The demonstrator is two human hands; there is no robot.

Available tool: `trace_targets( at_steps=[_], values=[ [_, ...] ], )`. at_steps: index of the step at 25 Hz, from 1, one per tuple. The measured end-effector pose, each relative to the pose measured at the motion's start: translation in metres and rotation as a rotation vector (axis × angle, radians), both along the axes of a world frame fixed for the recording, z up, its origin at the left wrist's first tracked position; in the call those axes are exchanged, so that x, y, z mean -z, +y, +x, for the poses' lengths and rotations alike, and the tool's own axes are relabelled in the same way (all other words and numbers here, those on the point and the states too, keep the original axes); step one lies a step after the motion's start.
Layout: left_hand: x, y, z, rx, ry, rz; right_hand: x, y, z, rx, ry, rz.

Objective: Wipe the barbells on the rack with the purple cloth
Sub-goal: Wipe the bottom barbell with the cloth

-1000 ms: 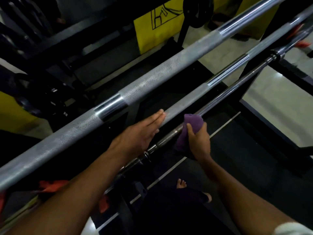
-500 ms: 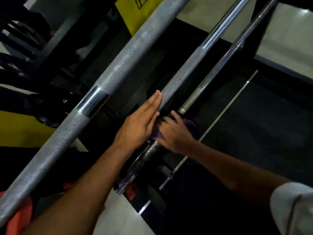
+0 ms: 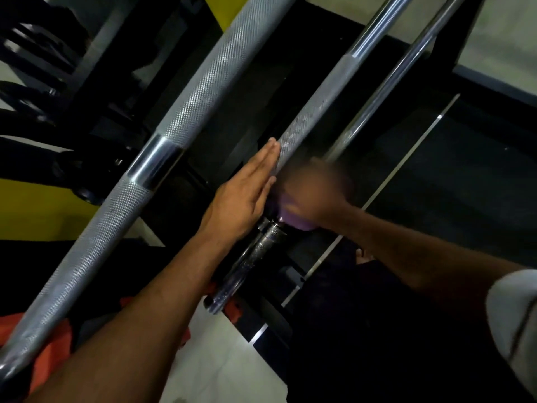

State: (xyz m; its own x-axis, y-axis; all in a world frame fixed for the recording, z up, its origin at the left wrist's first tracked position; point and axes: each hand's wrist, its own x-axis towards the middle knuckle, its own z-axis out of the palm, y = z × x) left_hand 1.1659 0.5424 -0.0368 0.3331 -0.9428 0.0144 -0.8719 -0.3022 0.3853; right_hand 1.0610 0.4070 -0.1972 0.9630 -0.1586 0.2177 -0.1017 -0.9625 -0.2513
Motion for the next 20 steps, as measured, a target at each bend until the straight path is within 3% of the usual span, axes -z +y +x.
trace_targets(
  at_steps=[4,7,9,11,15,17,20],
  values=[
    [-0.001,-0.001,0.002,-0.001,-0.019,0.023,-0.018,-0.004,0.011,0.256,0.186,0.091],
    [-0.003,0.000,0.001,-0.004,-0.015,0.040,-0.016,0.054,-0.005,0.106,0.117,0.256],
    [-0.004,0.000,0.000,-0.004,-0.026,0.045,-0.008,0.061,-0.035,0.073,-0.025,0.581],
    [-0.005,0.000,0.000,0.002,-0.045,0.041,-0.005,0.065,-0.070,0.201,-0.077,1.080],
    [-0.005,0.000,0.000,0.002,-0.040,0.030,0.007,0.051,-0.097,1.062,0.047,2.276],
    [-0.005,0.000,-0.001,0.001,-0.031,0.019,0.020,0.030,-0.071,1.097,0.016,2.481],
    [-0.005,-0.002,0.001,0.015,-0.018,0.005,0.021,0.025,-0.007,0.956,-0.053,2.483]
  ],
)
